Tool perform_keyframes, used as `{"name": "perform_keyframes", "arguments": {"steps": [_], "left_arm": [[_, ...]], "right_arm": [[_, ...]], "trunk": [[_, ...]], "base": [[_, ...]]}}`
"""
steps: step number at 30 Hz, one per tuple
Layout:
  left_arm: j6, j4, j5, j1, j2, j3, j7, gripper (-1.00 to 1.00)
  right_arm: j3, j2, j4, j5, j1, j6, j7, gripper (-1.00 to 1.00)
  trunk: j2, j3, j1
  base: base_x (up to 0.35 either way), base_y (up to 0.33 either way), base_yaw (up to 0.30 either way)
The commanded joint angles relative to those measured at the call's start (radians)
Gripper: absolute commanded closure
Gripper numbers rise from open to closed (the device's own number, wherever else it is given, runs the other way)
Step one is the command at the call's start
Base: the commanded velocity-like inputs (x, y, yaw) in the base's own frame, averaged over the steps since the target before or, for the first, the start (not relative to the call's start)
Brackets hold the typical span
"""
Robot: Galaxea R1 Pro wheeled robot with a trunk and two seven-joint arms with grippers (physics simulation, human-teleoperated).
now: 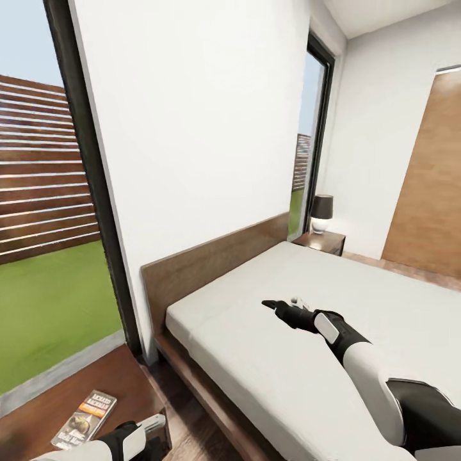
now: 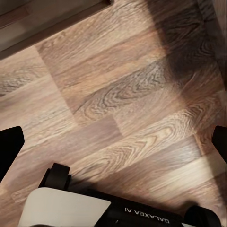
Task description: In the bedroom, move the book from the bed onto either nightstand, and place the two sandals side by side next to the bed.
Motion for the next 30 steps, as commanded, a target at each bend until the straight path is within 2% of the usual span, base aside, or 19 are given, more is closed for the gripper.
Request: {"name": "perform_keyframes", "arguments": {"steps": [1,30], "left_arm": [[0.002,0.001,0.011,-0.001,0.0,-0.008,0.003,-1.0],[0.001,0.002,0.011,-0.001,0.0,-0.008,0.003,-1.0]], "right_arm": [[-0.008,-0.001,-0.001,0.0,0.0,0.009,0.001,-1.0],[-0.008,-0.009,0.0,0.0,0.0,0.01,0.001,-1.0]], "trunk": [[0.007,0.003,-0.004],[0.21,0.107,-0.115]], "base": [[0.0,0.0,-0.298],[0.0,0.0,-0.3]]}}
